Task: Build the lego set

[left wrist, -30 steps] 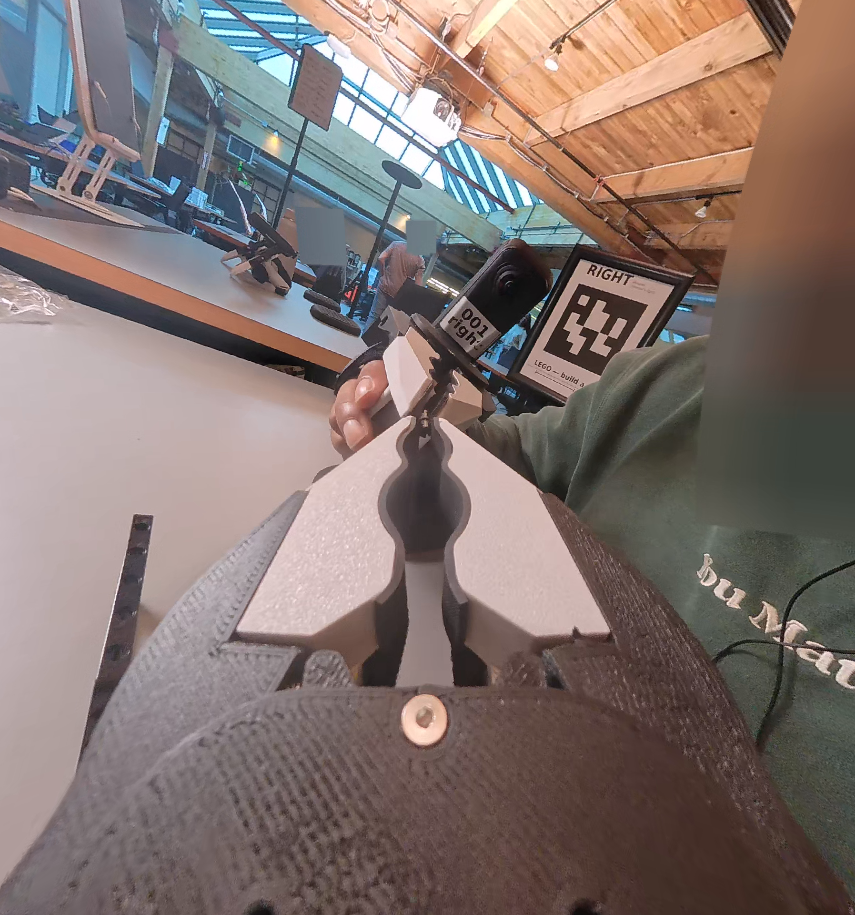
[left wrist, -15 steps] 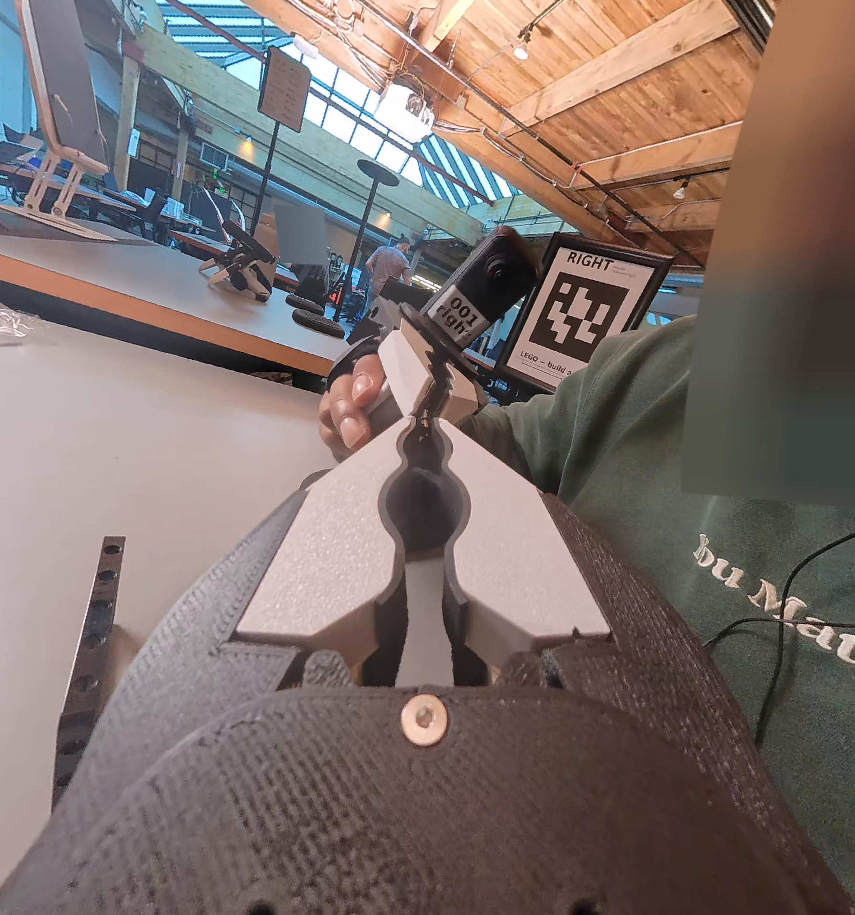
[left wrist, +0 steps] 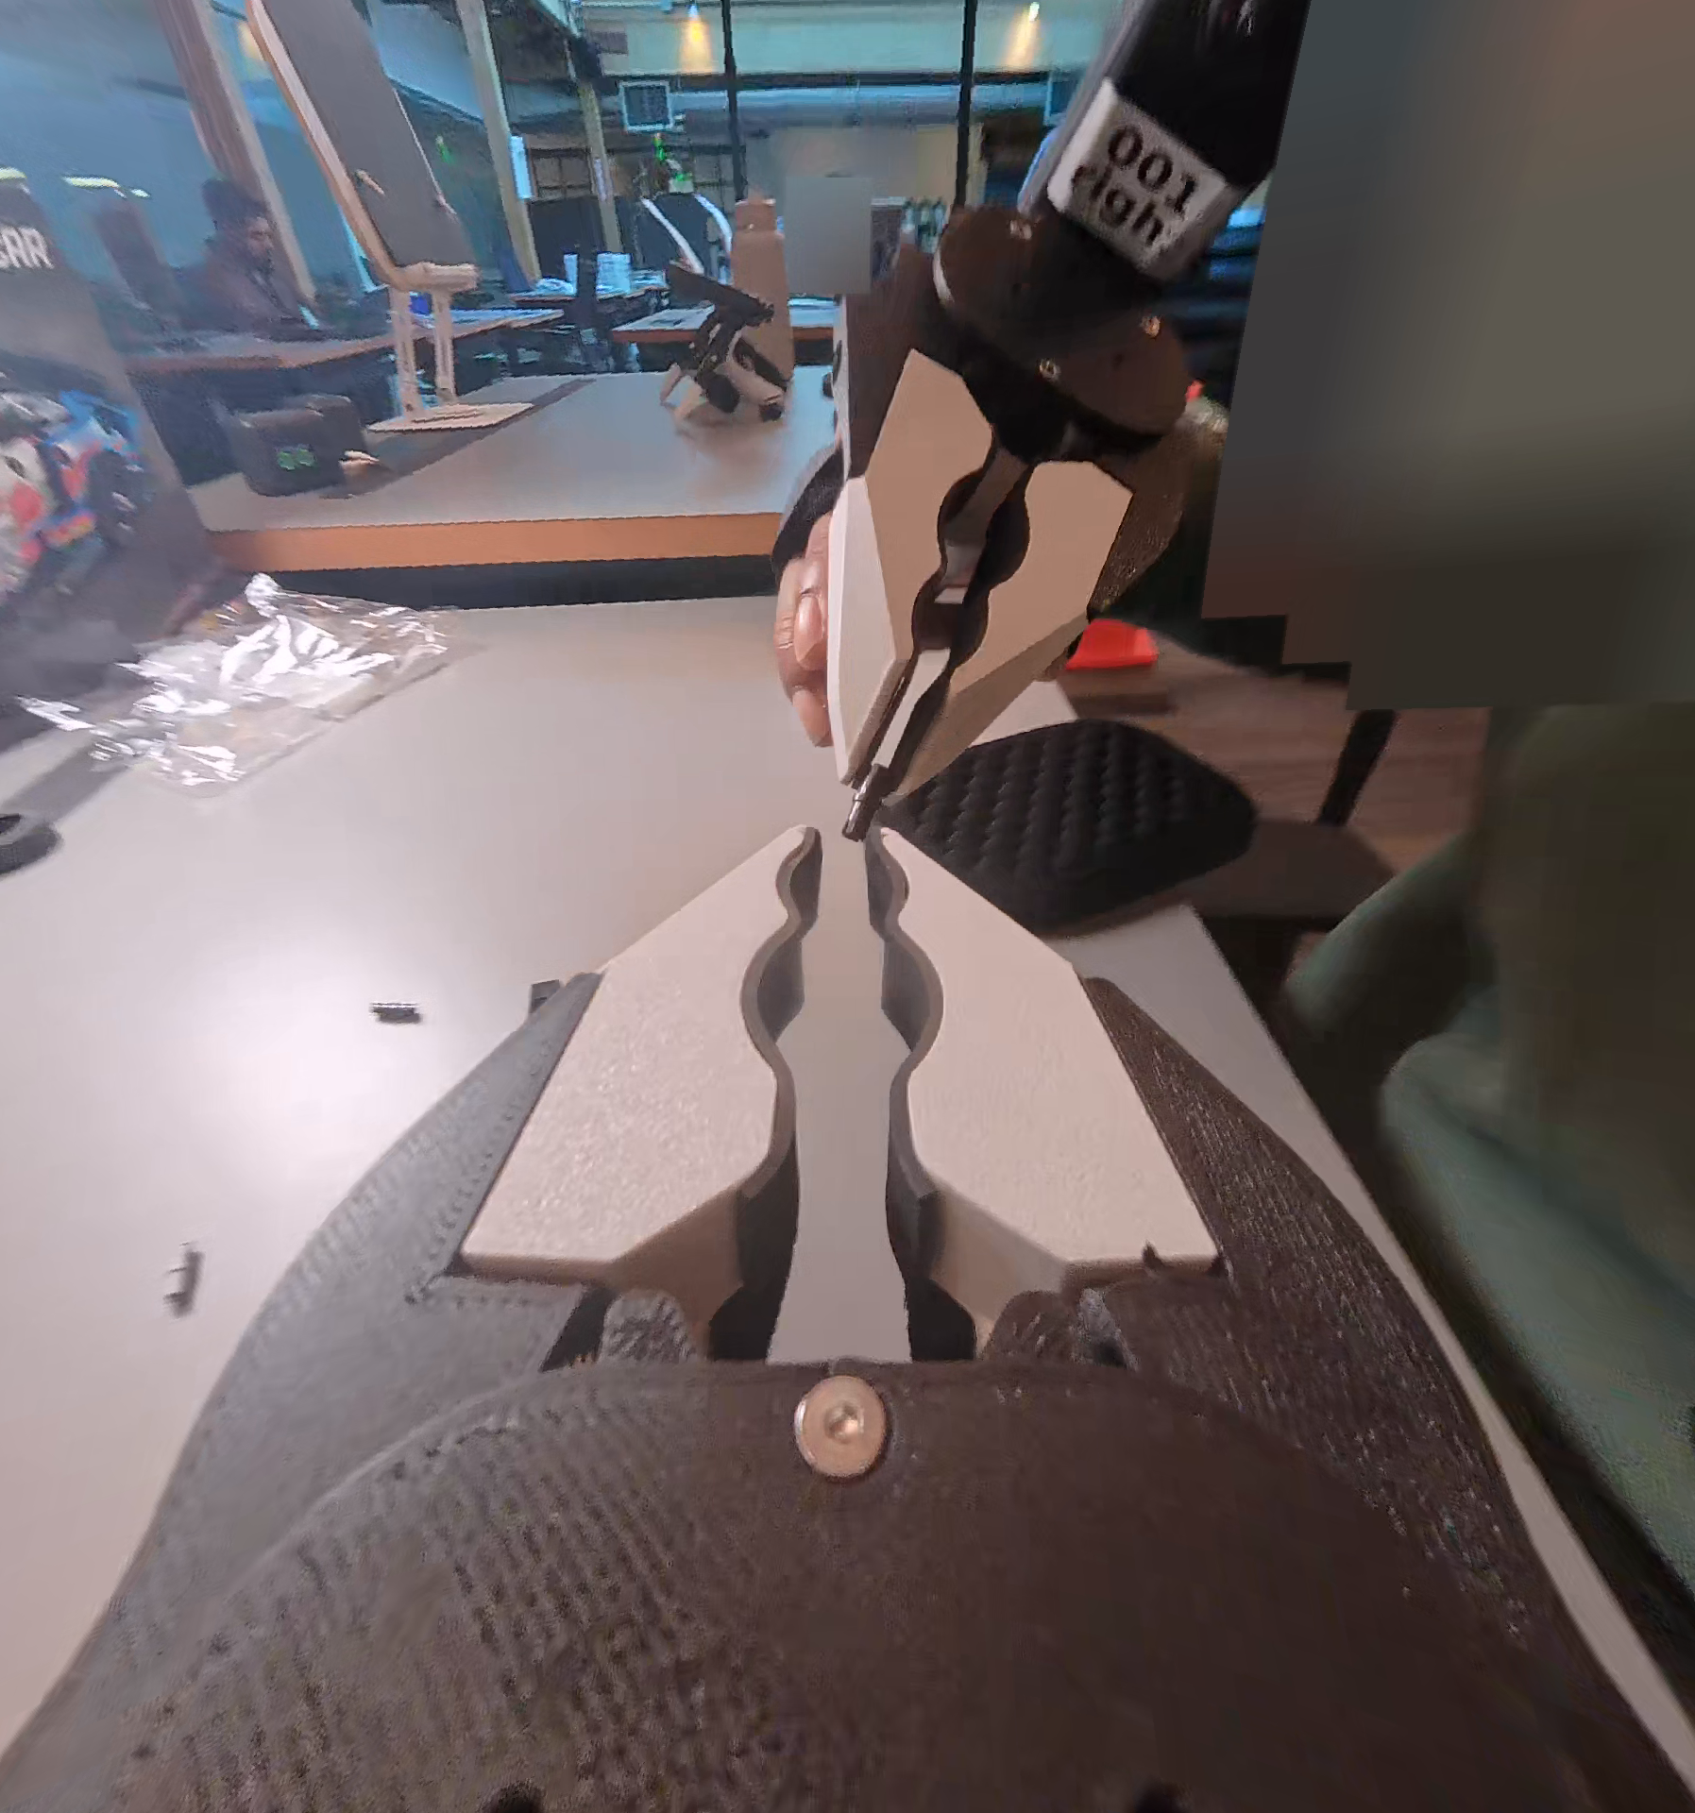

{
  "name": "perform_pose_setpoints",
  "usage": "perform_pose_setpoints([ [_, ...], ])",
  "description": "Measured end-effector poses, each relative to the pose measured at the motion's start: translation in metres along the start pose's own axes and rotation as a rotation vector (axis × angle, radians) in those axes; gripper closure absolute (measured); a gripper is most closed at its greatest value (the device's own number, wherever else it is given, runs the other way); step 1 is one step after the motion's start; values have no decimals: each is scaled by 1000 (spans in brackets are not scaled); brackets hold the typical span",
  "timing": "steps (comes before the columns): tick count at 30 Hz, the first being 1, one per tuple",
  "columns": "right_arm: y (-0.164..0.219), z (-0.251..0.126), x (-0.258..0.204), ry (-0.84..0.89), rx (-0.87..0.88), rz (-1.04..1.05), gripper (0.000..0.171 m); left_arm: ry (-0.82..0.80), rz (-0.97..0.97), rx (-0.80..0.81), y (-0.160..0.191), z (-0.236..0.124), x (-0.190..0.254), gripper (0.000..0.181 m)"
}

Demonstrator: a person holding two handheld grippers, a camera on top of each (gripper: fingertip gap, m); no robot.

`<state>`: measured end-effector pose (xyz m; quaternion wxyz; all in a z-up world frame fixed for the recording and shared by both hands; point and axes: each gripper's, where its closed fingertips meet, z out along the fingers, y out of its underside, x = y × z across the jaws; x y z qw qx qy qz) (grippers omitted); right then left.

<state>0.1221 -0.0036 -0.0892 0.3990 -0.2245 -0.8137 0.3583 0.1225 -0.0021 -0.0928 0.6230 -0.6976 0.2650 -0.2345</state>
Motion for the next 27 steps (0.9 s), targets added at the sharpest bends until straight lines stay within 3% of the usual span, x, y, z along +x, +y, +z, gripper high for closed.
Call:
perform_pose_setpoints([
  [7,3,7,-2,-14,-48,-20,170,-58,142,-75,9,3,0,179],
  [27,-7,7,0,-118,242,389,170,22,-13,45,1,5,6,179],
])
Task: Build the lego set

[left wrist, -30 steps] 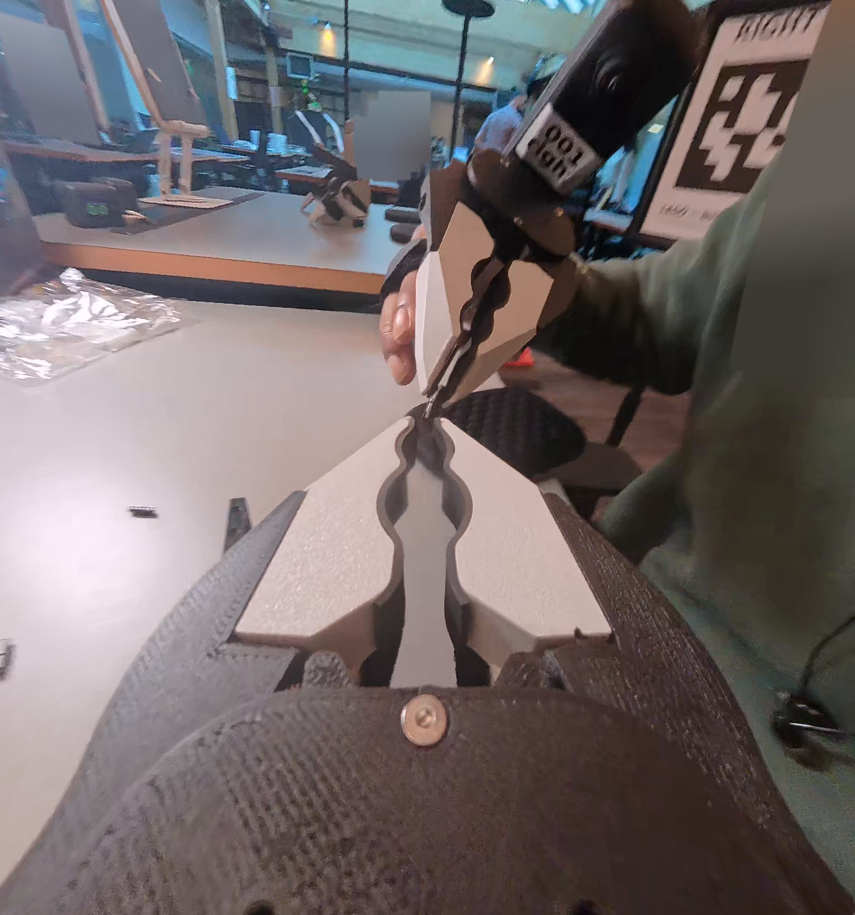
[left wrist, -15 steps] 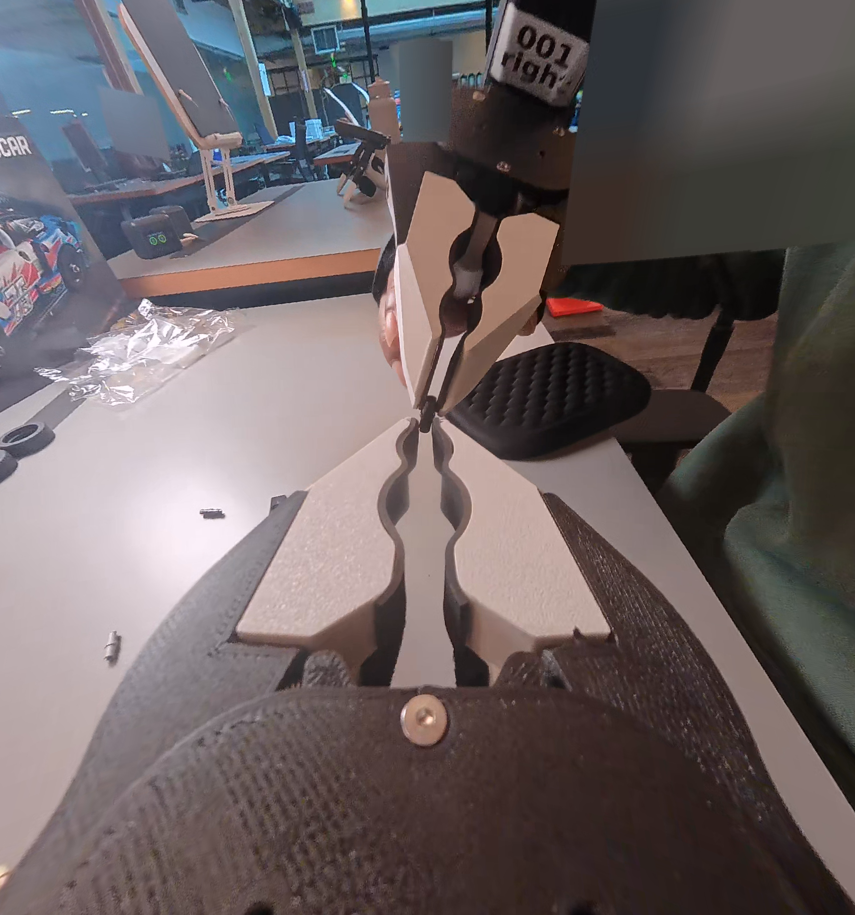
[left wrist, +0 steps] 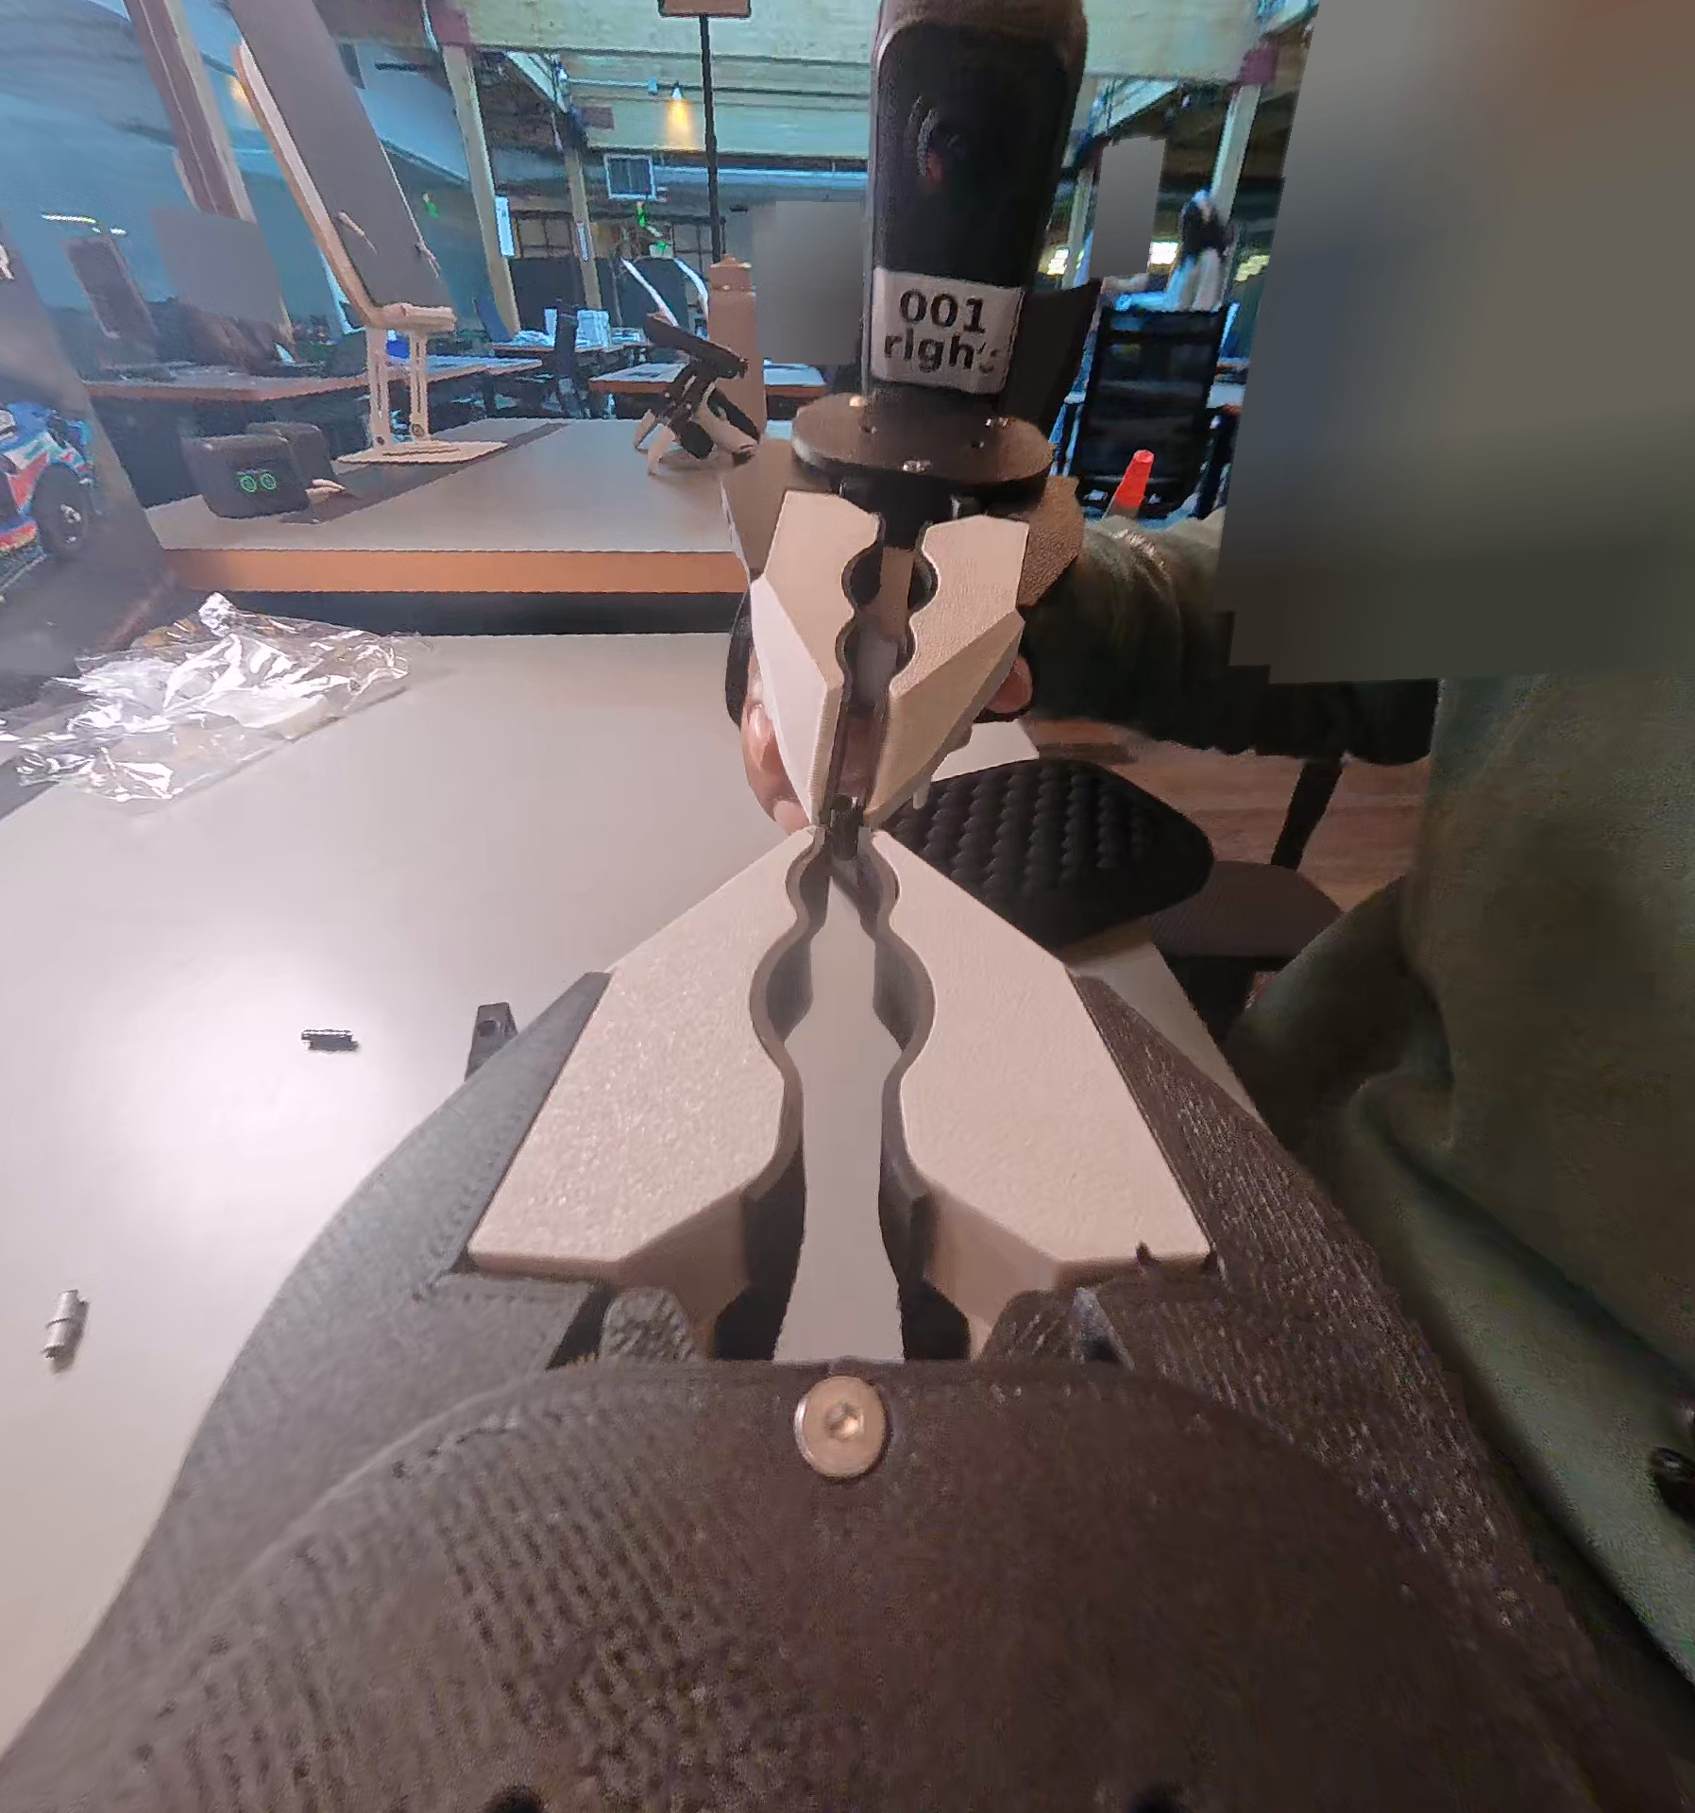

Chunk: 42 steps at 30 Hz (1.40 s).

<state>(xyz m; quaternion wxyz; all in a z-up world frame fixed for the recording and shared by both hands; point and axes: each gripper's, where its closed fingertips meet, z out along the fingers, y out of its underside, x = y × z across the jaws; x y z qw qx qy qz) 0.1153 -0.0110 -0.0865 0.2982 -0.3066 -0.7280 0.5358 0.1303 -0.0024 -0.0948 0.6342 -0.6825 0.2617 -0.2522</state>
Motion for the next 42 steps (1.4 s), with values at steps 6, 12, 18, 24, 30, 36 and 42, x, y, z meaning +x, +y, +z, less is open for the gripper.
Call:
perform_pose_setpoints([
  [6,-11,0,1,-74,111,202,161,67,-197,119,-11,-3,-2,179],
  [12,-19,0,9,-20,164,175,156,152,-465,266,-24,-10,-10,179],
  [18,-21,1,18,243,139,-183,156,204,-714,420,-37,-21,-27,179],
  [24,-25,10,25,424,53,-483,156,247,-828,470,-38,-21,-29,180],
  [30,-28,11,29,480,32,-570,163,254,-870,471,-36,-20,-29,180],
  [36,-24,11,28,430,43,-485,166,291,-933,469,-34,-19,-30,179],
  [42,-20,8,22,311,93,-329,169,310,-923,434,-31,-16,-26,179],
])
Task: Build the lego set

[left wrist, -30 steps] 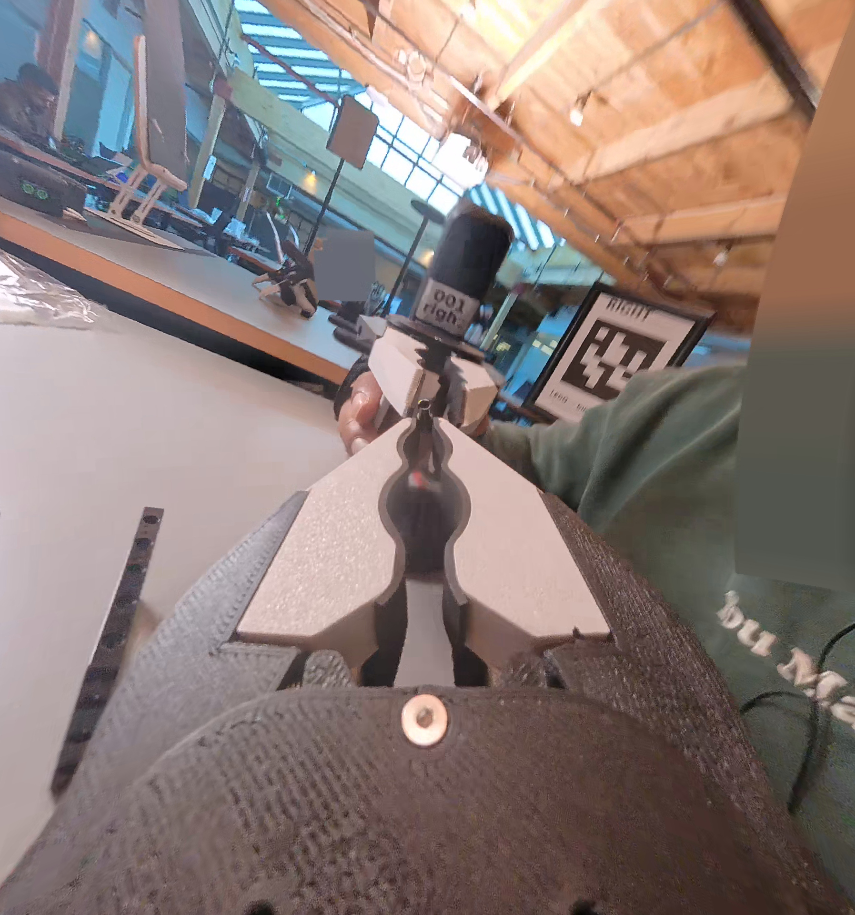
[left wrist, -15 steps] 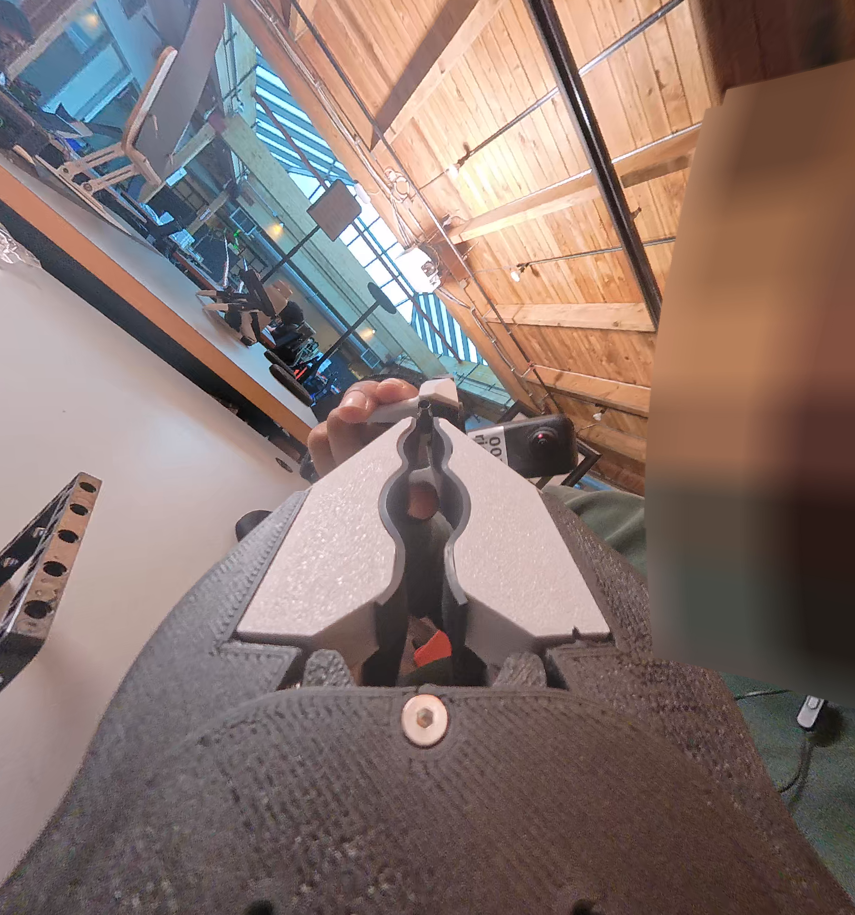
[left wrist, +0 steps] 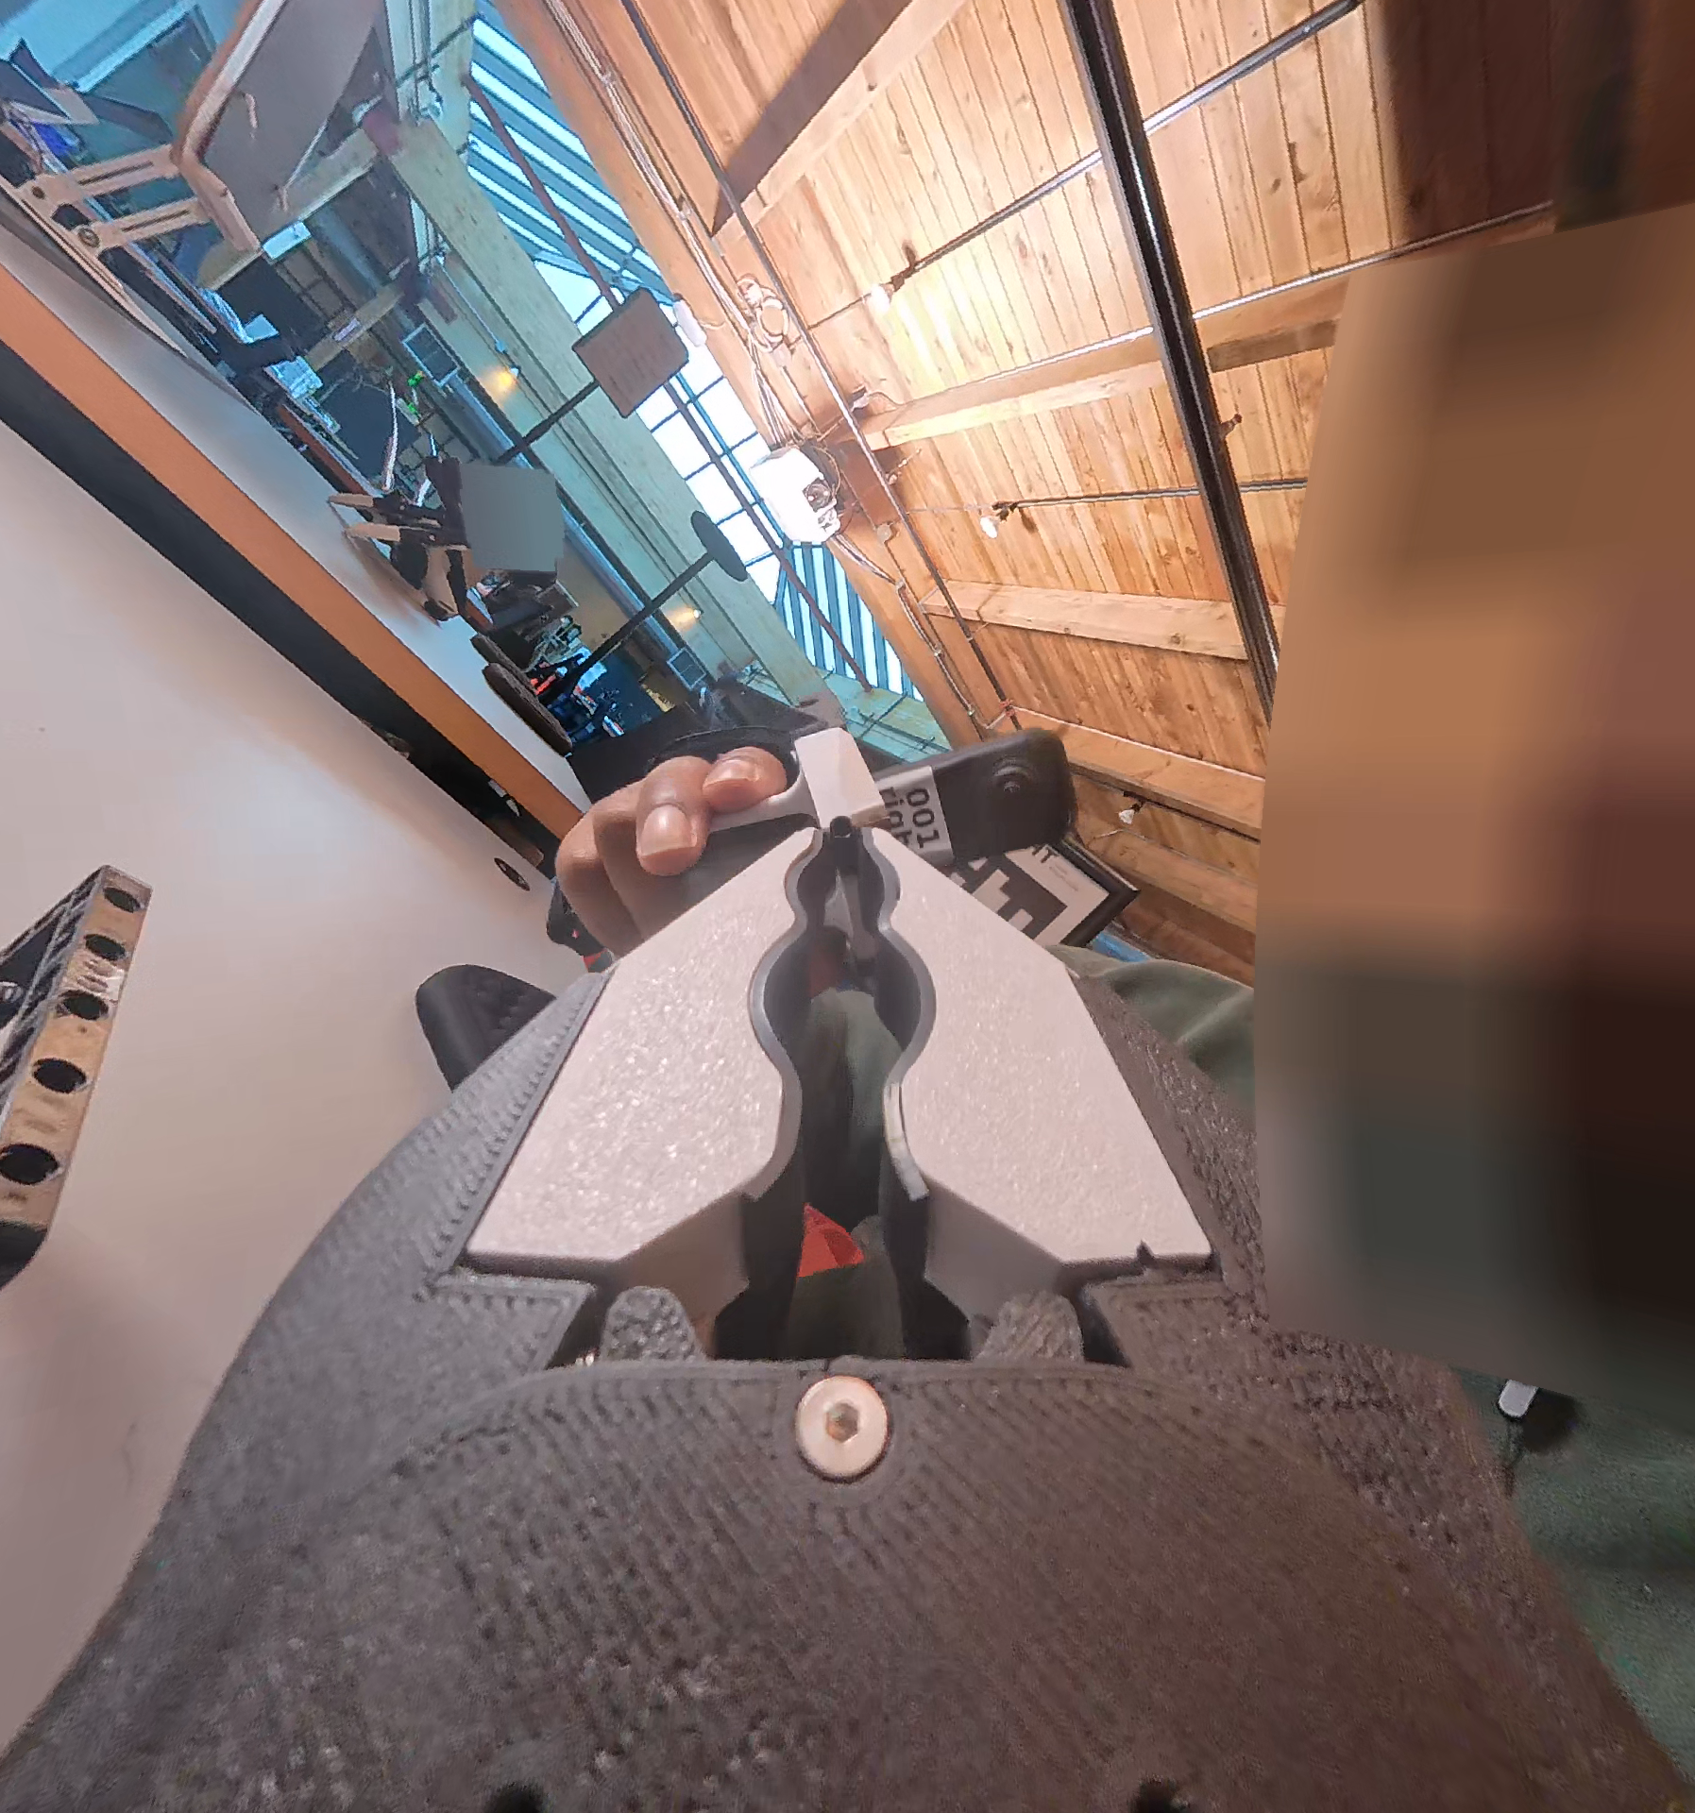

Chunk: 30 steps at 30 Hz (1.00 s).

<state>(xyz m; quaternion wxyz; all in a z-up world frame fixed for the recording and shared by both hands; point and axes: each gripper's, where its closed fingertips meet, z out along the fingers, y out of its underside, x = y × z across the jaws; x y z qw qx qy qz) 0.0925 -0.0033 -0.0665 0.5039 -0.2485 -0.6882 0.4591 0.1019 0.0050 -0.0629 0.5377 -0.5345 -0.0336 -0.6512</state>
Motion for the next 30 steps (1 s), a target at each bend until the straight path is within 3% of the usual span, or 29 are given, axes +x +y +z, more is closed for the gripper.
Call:
perform_pose_setpoints([
  [11,5,-12,4,-50,30,140,170,-58,61,-5,-11,-12,-8,181],
  [15,10,-12,-1,-128,18,244,170,-165,310,-160,1,-12,-14,168],
  [20,14,-12,-5,-166,12,281,170,-234,547,-296,15,-11,-15,169],
  [30,11,-11,-15,-233,35,328,170,-200,578,-313,19,-9,-8,179],
])
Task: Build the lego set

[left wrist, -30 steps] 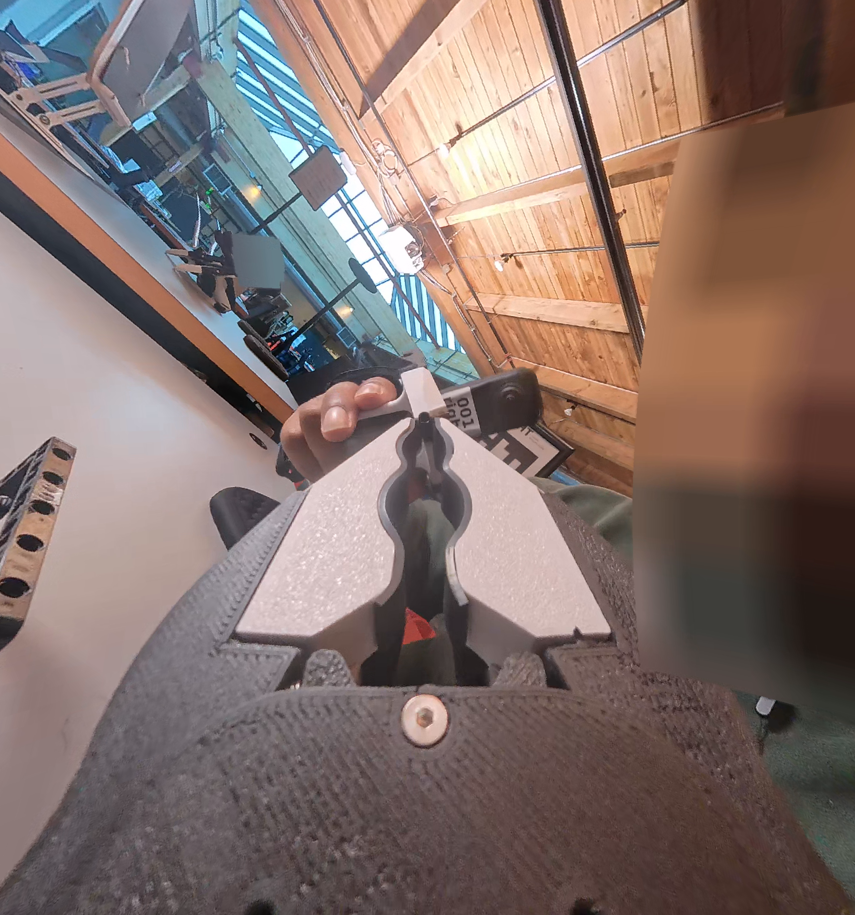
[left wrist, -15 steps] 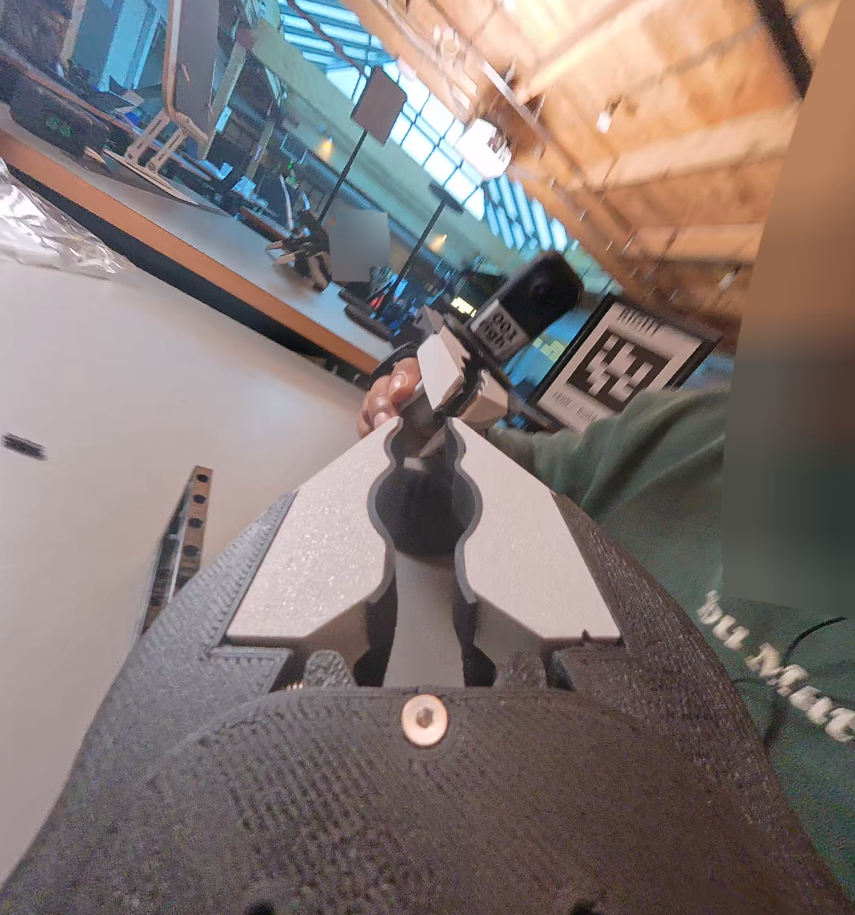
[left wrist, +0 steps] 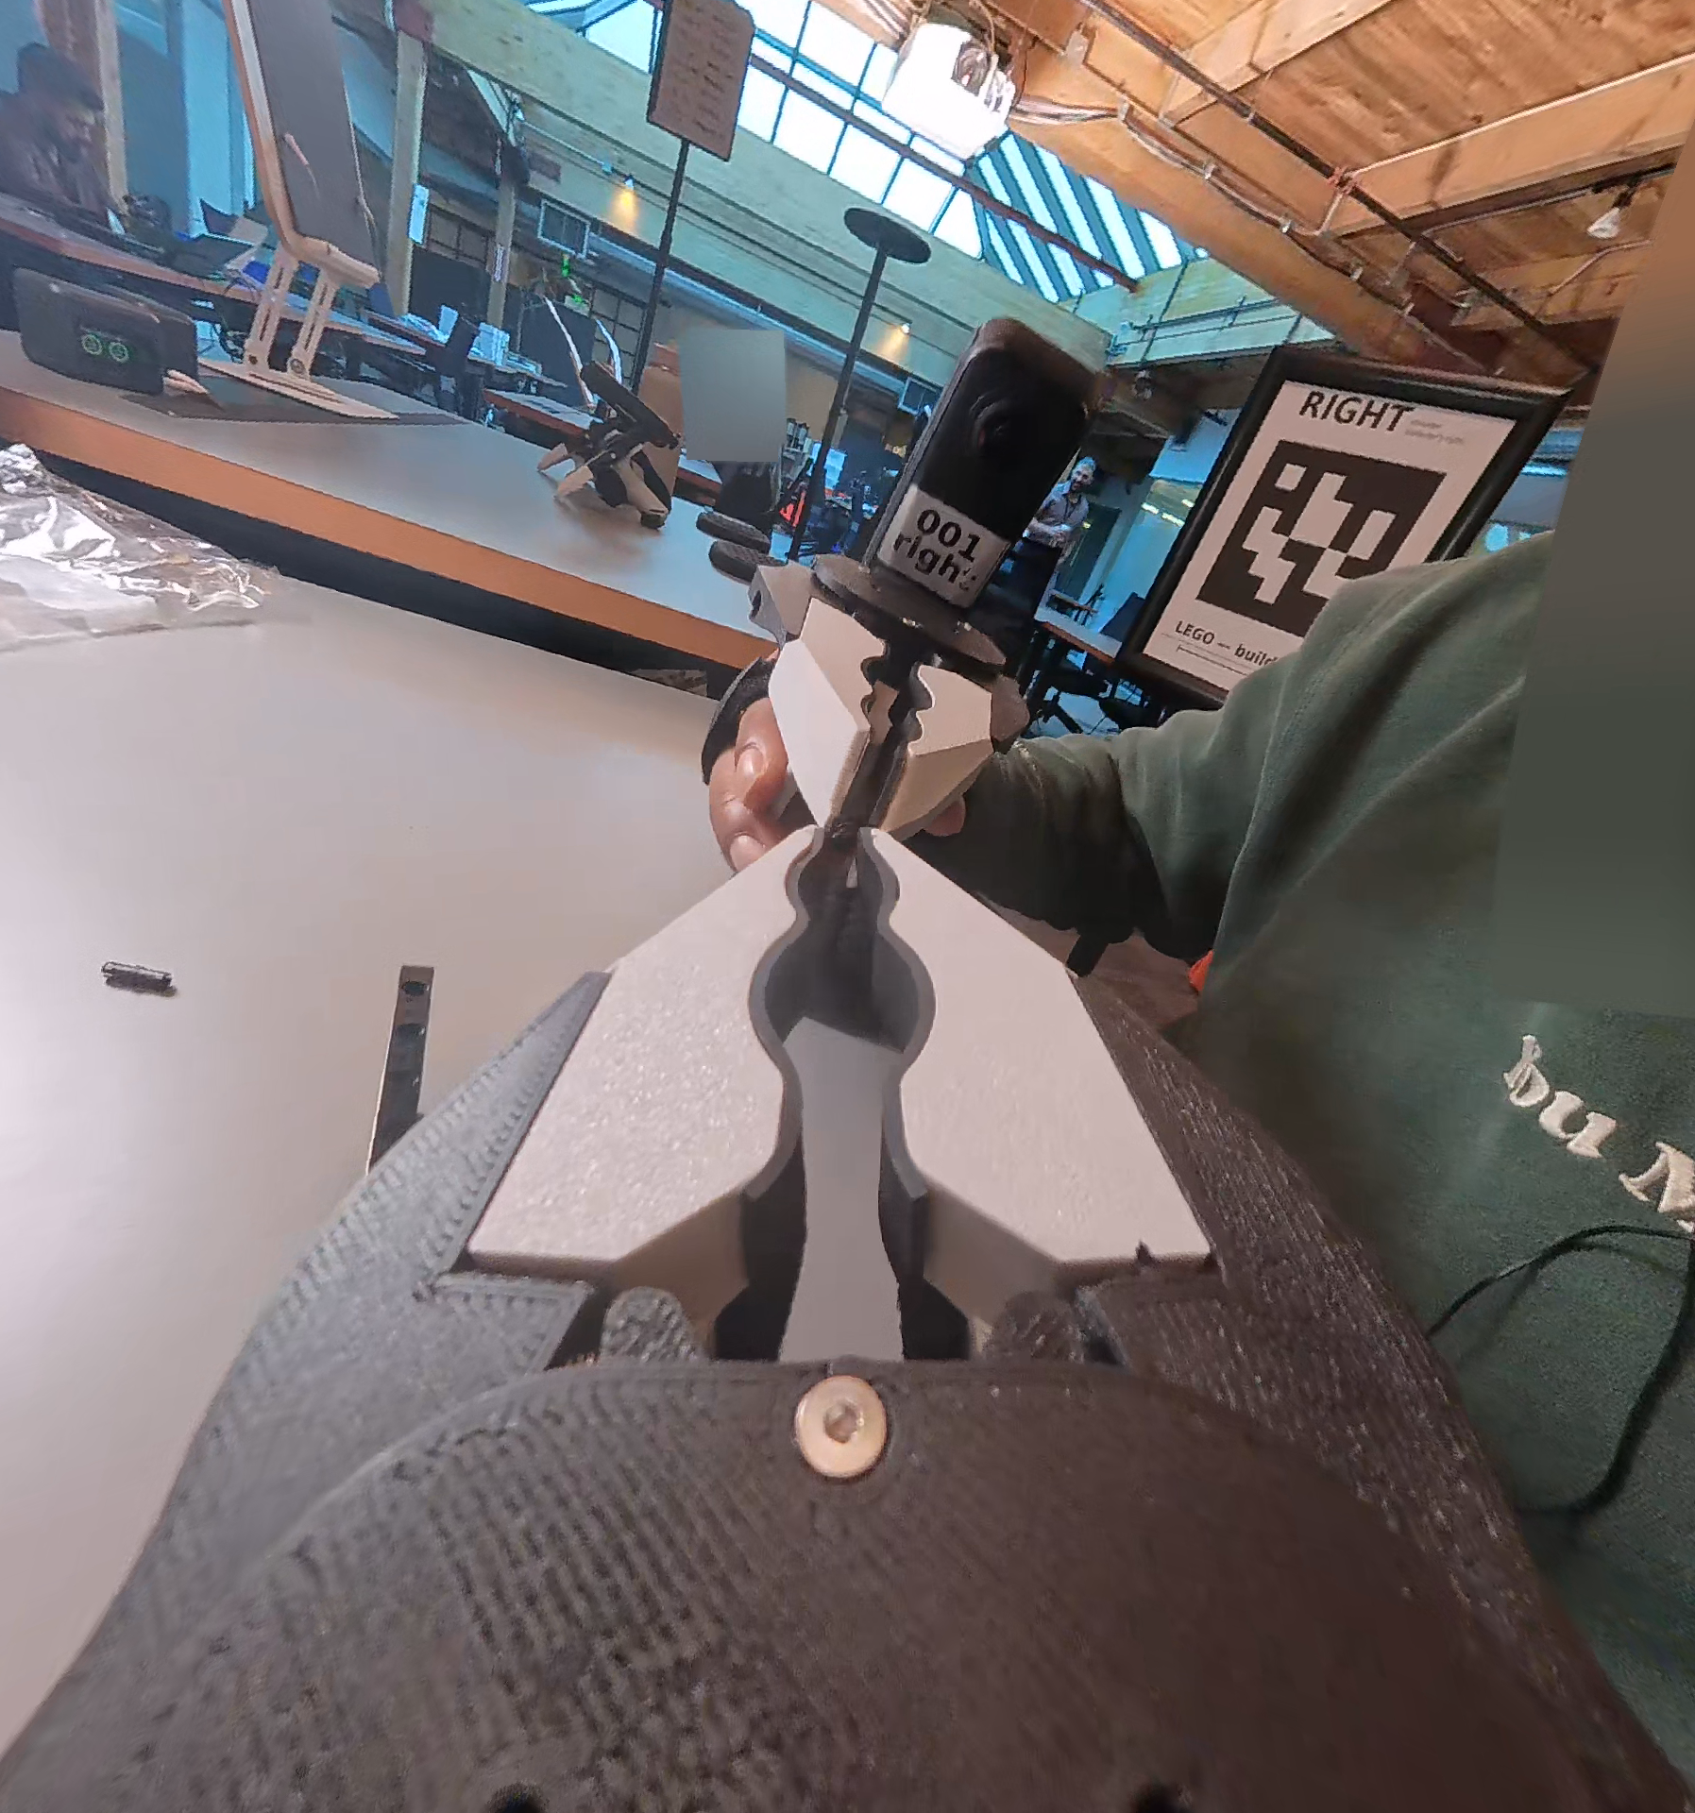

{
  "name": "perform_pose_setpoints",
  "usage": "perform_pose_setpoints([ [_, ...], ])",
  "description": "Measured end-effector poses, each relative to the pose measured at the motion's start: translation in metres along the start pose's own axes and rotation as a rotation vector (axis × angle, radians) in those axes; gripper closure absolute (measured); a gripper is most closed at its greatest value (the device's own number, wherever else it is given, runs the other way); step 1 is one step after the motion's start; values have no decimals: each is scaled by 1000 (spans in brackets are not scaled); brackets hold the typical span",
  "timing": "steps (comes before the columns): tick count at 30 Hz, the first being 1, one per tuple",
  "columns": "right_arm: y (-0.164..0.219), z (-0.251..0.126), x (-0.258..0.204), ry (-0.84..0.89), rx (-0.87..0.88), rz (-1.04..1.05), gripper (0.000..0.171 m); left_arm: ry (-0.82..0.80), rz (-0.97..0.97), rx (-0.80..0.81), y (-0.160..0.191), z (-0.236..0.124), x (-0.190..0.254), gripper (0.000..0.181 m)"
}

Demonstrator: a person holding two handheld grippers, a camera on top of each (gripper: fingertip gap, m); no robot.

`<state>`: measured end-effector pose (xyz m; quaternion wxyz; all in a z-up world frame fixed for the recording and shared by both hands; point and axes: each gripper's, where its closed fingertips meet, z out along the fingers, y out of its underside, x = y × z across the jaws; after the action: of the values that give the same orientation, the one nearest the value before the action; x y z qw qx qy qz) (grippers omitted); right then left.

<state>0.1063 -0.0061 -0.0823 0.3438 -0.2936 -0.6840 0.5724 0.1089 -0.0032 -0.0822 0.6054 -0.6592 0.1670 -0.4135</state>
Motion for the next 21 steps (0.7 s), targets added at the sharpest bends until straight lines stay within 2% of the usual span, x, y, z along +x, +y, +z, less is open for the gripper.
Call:
perform_pose_setpoints([
  [3,-6,-2,0,24,44,-43,166,16,-35,39,-6,0,3,179],
  [6,-10,-3,1,35,65,-57,150,26,-80,74,-10,-1,2,180],
  [13,-11,-2,8,110,66,-104,158,47,-129,112,-15,-2,2,180],
  [21,-13,4,5,111,61,-110,169,51,-126,115,-15,-1,5,180],
])
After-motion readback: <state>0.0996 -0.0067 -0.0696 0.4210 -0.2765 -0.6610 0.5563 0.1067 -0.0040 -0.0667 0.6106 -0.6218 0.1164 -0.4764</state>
